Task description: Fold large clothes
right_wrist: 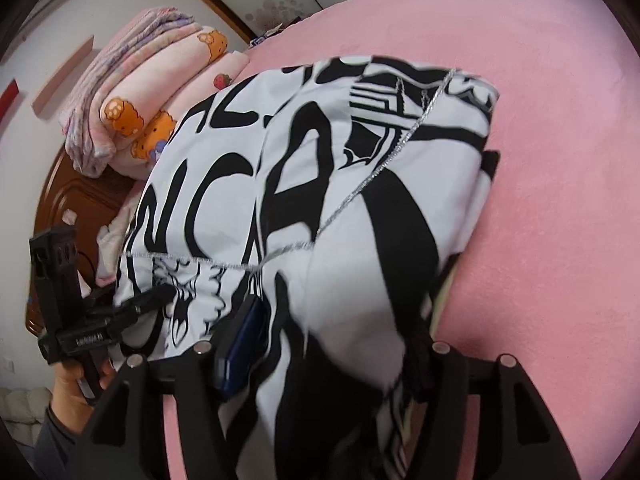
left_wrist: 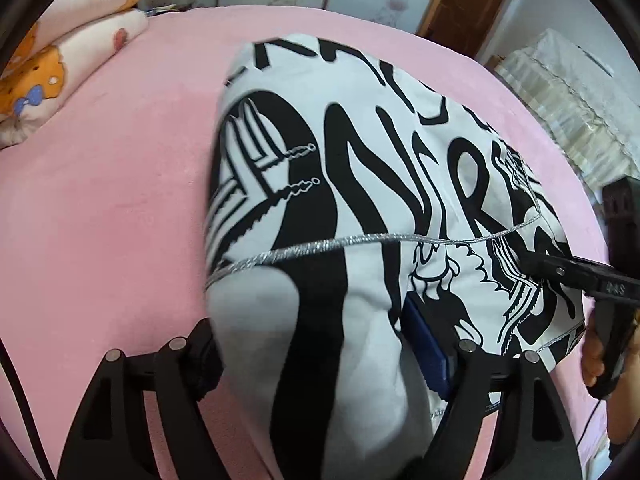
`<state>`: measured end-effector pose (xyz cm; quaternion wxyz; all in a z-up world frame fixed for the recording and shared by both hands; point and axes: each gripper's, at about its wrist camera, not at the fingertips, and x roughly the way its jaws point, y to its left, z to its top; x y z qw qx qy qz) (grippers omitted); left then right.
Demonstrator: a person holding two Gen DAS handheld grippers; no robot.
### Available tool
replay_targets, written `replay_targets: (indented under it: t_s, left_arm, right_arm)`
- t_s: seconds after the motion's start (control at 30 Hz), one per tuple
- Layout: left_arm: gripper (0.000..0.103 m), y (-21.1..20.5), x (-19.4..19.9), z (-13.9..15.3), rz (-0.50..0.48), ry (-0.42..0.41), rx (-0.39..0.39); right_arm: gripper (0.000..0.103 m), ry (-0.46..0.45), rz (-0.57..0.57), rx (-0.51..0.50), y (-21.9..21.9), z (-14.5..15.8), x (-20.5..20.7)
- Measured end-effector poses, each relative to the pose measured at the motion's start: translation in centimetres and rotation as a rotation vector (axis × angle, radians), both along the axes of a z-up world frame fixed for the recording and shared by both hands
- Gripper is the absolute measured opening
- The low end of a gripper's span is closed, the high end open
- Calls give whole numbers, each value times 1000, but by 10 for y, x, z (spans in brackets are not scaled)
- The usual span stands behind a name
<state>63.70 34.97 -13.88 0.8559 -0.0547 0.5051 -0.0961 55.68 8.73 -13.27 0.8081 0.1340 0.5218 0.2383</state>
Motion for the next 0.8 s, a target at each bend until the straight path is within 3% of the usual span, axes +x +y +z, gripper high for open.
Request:
replay_targets:
  t_s: [0.1,0.17,0.23,0.3,0.37,0.43,0.57,0.63,0.8]
  left_arm:
    - [76,2,-22,26,56,-85,63]
    - [71,-4,-42,46,74,-151,65]
    - [38,-5,-56,59,66,-193,62]
    - [15,-20,-68,67,42,-213,83]
    - [12,-34,-81,68,26,-217,98]
    - [11,-55,-90,61,18,-206,149]
    - [8,-59,-89,35,78,-152,235]
    - [6,-53,-87,23,96,-127,249]
    - [6,-54,-87,12,117,-117,253]
  right_arm:
    - [61,-84,-7,-117,-8,32,-18]
    - [61,-171,-31,-171,-16,56,-33]
    - [61,-230,-45,-198,-20,73,-47]
    - [61,-274,-37,-221,-14,83,-59]
    - [58,-299,-20,-235,-2,87,-68]
    - [36,-305,17,-239,16,84,-75]
    - [33,-276,0,-344,33,54,-73]
    - [13,-240,-12,-396,28,31,-68]
    - [13,-178,-57,-367,3,7,-59]
